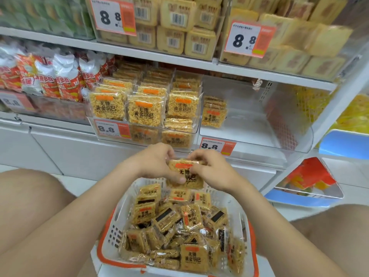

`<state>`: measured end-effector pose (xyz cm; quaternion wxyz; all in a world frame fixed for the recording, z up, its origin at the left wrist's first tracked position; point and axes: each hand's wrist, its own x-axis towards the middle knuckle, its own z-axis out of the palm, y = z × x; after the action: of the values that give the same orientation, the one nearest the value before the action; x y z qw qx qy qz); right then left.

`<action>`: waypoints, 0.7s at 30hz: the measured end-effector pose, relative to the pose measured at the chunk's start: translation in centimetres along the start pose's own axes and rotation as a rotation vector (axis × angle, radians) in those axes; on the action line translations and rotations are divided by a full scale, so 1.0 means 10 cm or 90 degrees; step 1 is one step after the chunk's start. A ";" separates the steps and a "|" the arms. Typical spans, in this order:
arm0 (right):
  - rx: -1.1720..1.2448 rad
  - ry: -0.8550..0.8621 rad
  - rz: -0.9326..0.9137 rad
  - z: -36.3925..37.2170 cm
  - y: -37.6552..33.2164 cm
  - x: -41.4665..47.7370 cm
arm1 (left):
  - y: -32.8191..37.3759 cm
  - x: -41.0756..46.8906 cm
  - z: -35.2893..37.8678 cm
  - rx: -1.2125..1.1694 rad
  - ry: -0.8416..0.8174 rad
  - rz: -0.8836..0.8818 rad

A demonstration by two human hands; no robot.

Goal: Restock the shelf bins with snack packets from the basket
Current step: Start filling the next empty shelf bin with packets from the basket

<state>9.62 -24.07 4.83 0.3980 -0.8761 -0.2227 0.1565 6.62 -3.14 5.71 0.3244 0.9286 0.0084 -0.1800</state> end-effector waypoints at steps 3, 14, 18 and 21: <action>0.132 0.098 -0.017 -0.12 -0.07 -0.03 | 0.09 -0.06 -0.03 -0.278 0.073 0.033; 0.140 0.255 -0.028 -0.33 -0.21 -0.05 | 0.32 -0.01 -0.04 -0.456 0.216 0.071; -0.025 0.259 -0.074 -0.52 -0.31 0.02 | 0.48 0.04 -0.08 -0.379 0.270 0.129; -0.037 0.263 -0.047 -0.72 -0.37 0.14 | 0.61 0.13 -0.07 -0.292 0.380 0.180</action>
<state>13.08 -25.73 12.12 0.4153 -0.8919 -0.1724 -0.0479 8.86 -7.72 9.44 0.5282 0.8355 0.0144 0.1507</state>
